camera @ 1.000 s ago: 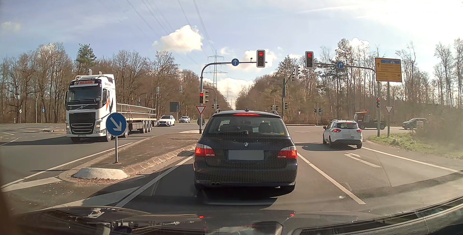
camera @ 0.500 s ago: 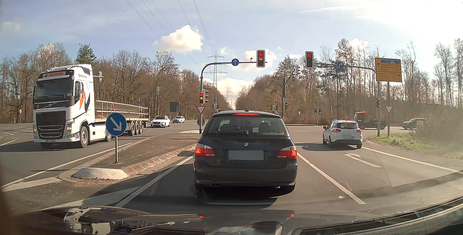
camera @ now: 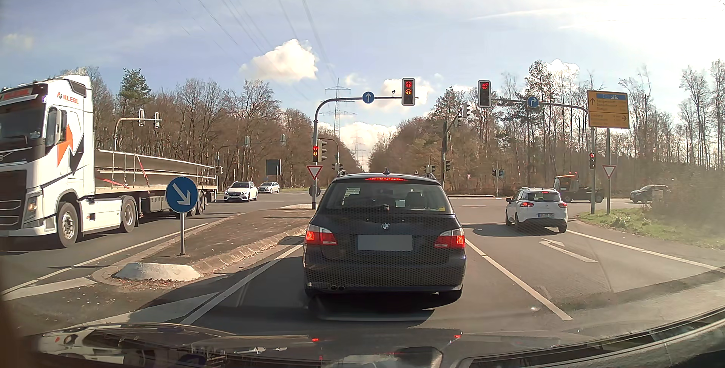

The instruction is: Follow the waypoints while adhering to traffic rules and regulations

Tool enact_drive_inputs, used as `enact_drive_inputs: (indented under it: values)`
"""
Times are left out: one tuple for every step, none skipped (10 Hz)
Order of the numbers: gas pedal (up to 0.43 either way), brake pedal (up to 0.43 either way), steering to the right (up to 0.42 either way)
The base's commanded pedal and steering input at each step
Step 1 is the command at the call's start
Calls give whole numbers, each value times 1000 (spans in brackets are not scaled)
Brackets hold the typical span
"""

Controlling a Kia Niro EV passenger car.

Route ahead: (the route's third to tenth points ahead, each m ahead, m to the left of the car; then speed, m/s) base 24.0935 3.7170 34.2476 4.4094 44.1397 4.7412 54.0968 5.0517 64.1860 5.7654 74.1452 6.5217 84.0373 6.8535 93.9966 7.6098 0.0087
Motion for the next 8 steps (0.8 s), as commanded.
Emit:
enact_drive_inputs:
  values:
    - [0,390,6]
    - [0,384,6]
    - [0,366,6]
    - [0,366,6]
    - [0,354,6]
    - [0,348,6]
    - [0,335,6]
    - [0,335,6]
